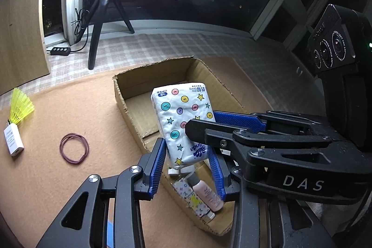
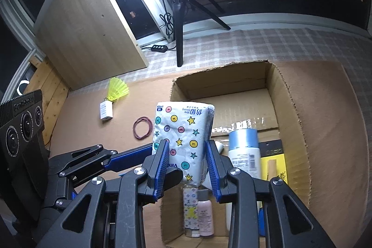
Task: Organize objects
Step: 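Carry the tissue pack over the box and open the left tool, then grasp the blue phone stand with the left tool while the right tool approaches the rubber band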
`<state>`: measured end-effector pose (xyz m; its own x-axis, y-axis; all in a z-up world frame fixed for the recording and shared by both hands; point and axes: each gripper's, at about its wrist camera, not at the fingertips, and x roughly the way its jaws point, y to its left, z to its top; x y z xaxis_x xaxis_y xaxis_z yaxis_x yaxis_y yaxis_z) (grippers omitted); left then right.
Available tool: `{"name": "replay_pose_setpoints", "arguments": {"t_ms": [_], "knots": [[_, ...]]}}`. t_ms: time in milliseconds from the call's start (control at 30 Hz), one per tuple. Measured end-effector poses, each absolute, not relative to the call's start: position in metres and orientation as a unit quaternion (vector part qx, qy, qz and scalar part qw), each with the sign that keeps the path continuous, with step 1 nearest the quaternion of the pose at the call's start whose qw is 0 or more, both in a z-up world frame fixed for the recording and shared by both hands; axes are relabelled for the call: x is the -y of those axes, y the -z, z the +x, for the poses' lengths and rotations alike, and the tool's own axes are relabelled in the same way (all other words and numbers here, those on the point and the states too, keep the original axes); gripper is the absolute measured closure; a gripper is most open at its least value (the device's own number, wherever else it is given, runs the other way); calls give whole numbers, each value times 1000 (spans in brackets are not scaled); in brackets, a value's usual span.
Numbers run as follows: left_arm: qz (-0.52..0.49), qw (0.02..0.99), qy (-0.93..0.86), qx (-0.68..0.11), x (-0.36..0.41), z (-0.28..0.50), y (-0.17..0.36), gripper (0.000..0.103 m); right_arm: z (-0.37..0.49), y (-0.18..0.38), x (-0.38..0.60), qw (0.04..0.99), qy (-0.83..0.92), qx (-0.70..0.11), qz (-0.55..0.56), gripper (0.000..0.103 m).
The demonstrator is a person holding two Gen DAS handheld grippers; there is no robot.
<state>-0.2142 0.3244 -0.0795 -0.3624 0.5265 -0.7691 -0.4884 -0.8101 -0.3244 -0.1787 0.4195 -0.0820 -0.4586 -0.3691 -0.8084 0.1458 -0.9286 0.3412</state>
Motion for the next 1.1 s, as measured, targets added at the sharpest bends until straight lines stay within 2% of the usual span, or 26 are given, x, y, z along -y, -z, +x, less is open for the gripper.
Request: {"name": "replay_pose_setpoints", "arguments": {"t_ms": [100,133,200,233,567,1100], "knots": [[-475,313,-822,24,-325,-217,82,57,-179,82,-420,144,850,104,496,72],[-475,314,-821,26,-324,-217,82,48,-179,82,-420,143,850,103,497,64],[-472,310,-825,20,-323,-216,82,46,-178,82,-421,134,852,106,495,53],[-472,310,-825,17,-322,-216,82,46,-177,81,-421,132,853,108,493,52],[-476,290,-829,26,-287,-213,82,46,-171,78,-412,136,852,125,490,52],[-499,211,-838,60,-157,-192,97,46,-129,77,-360,187,837,142,494,52]]}}
